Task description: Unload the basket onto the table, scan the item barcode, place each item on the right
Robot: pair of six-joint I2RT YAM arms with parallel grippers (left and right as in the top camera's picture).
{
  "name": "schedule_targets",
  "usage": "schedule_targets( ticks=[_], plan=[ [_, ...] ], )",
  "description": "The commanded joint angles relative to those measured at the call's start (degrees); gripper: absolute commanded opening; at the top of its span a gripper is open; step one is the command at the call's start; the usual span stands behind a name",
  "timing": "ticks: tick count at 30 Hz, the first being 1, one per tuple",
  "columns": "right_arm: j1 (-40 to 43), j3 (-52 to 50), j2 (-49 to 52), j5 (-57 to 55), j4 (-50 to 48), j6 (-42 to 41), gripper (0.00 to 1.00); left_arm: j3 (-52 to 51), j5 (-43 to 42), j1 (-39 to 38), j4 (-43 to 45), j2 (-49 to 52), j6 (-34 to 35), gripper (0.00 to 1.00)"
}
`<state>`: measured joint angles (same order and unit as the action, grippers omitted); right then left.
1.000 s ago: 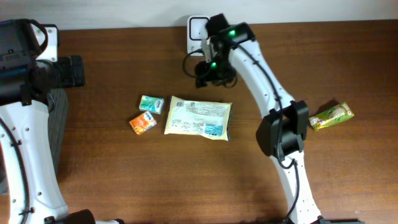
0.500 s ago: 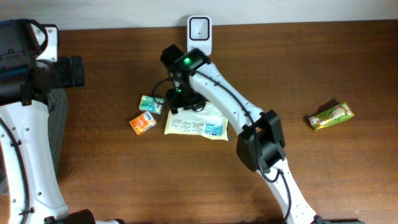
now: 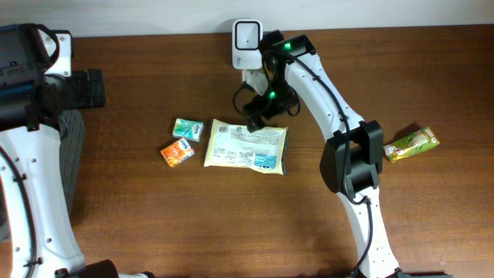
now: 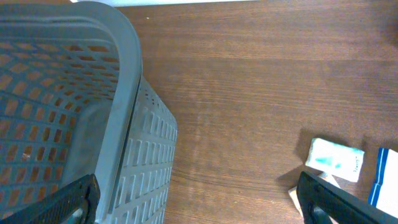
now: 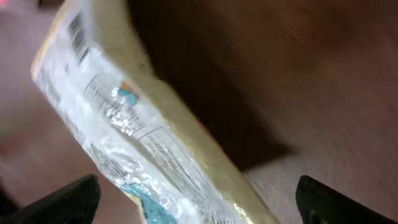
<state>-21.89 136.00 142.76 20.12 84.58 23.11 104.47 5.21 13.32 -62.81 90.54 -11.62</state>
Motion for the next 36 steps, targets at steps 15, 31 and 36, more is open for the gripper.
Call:
schedule_targets(
  ticks=[15,31,36],
  plan=[
    [1.3,-11.2,1.6,16.4,-4.2,14.1,0.83,-0.1,0.4,0.3,0.1,0.0,-0.9,0.99],
    [1.3,-16.1,1.7,17.4,-9.2,3.3,0.17,-0.1,0.4,0.3,0.1,0.0,-0.9,0.99],
    [2.1,-16.0,1.6,23.1,-9.5,3.4,0.04,-0.1,0.4,0.3,0.1,0.0,-0.9,0.99]
  ],
)
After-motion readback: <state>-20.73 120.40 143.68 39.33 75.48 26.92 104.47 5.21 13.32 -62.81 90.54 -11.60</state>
